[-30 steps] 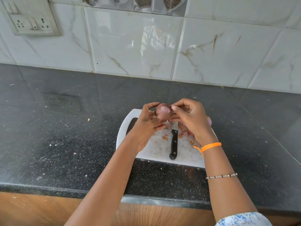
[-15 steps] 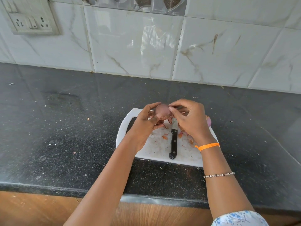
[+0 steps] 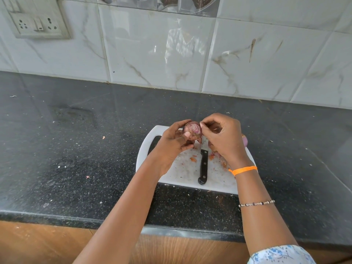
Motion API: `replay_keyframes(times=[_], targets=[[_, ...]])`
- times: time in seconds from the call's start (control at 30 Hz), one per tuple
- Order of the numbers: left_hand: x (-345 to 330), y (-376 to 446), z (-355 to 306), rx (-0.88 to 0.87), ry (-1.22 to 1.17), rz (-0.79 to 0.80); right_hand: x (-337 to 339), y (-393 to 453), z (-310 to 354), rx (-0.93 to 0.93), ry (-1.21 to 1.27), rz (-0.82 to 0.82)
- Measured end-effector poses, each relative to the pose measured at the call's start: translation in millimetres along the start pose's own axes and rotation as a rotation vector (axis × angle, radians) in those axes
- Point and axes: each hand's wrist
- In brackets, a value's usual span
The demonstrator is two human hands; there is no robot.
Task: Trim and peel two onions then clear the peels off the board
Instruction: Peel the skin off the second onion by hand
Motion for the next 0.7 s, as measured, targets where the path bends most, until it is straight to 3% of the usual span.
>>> replay_keyframes(times=[0.17,0.37,0.53,0.7], targets=[[0.6,-0.5,1.0,-0.020,-0.005,0.000,-3.2,-1.4,5.6,-0.034,0.038,0.037],[0.4,-1.0,0.0,-0.016,-0.108,0.012,2.2,0.6,0.4,-0.151,-0.055,-0.051],[2.7,0.3,-0.2,-0.038,-0.077,-0.076,5.2,-2.7,-3.7,-0.233,-0.220,0.103],[2.9,1.2,0.6,-0.044,-0.076,-0.125,1.7,-0.4,1.2,-0.192,-0.042,0.055]])
Point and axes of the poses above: each hand's wrist, its own y-axis towards the middle knuckle, its own x-axis out of the back of the hand, z = x × y, and after that the axes turned 3 degrees about y, right-handed
